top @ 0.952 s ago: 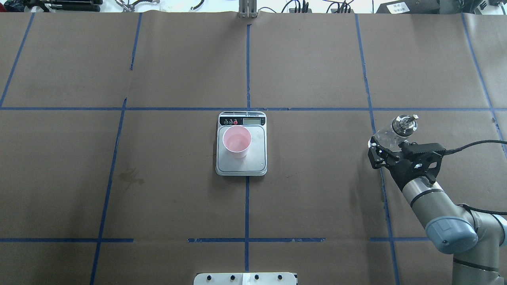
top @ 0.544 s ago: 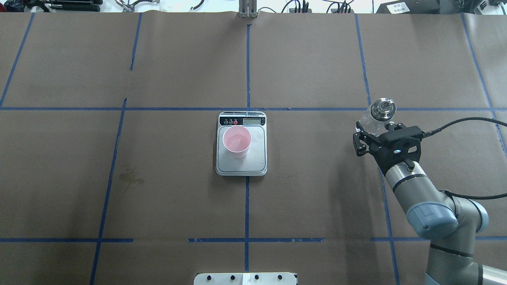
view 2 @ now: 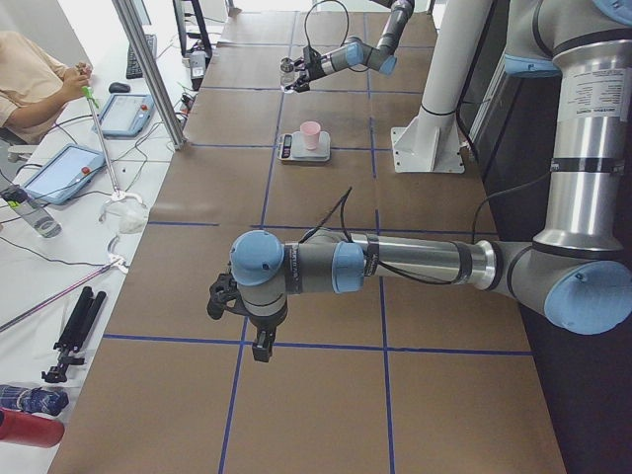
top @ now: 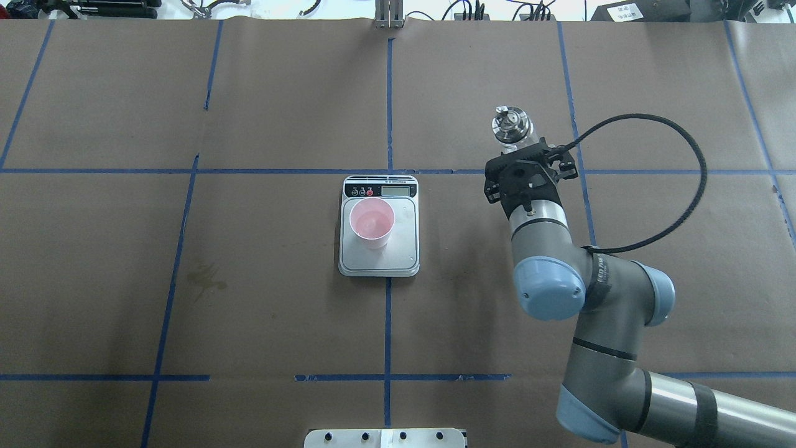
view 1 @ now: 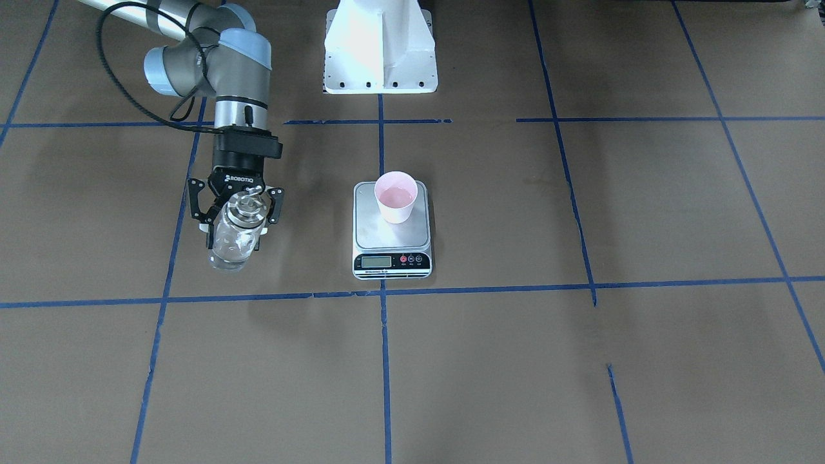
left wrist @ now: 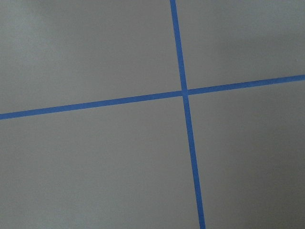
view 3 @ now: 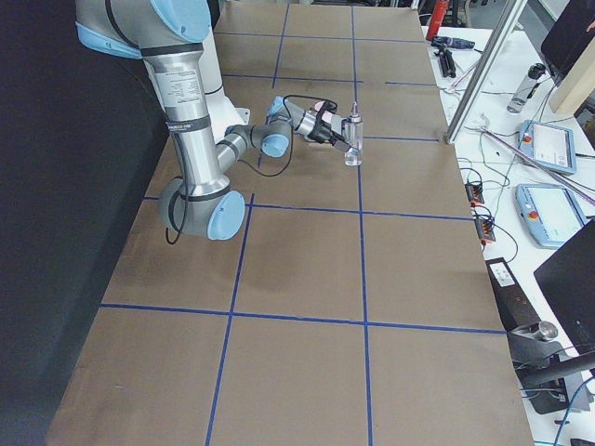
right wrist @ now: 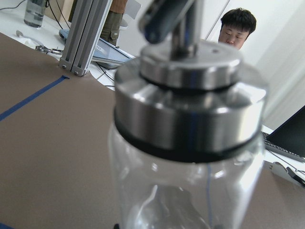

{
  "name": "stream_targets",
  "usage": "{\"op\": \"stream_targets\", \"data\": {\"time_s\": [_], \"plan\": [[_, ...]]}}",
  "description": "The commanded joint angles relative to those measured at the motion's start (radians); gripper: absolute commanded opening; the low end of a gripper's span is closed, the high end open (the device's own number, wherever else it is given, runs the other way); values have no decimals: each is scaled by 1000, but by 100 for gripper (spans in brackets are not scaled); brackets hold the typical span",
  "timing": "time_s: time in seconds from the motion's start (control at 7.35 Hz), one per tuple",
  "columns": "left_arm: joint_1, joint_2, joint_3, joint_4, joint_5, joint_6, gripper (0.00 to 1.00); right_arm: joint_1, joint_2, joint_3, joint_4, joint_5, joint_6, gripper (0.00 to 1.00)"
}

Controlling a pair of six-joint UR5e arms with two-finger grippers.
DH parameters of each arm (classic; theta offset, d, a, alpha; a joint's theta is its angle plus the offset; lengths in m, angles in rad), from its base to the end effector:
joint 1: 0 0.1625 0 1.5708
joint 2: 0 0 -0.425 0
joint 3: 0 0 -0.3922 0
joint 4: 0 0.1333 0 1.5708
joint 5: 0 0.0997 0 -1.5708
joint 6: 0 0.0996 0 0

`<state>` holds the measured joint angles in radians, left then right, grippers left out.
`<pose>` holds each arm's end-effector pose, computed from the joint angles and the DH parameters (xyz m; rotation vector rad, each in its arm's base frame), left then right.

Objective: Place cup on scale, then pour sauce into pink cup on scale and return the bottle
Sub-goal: 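Lift the dispenser with the right gripper and tilt its spout over the pink cup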

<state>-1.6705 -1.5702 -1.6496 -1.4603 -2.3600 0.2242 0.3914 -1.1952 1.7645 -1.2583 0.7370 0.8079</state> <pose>-0.1109 -0.4795 0.6302 0.0971 0.7841 0.1052 -0.4768 -0.4208 0.3121 1.0970 -0.2684 0.0361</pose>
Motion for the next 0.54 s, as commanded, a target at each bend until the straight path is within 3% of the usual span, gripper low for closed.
{"op": "stream_targets", "data": {"time_s": [0.0,0.14,0.41], "plan": [[0,-1,1,0,-1,0,100,-18,45,6,-122,-54,-71,0],[0,-1,-1,0,-1,0,100,-55,45,-2,-124,-141,-128,0],[0,-1,1,0,-1,0,100,-98,33,-13,-125,-207,-234,0]]}}
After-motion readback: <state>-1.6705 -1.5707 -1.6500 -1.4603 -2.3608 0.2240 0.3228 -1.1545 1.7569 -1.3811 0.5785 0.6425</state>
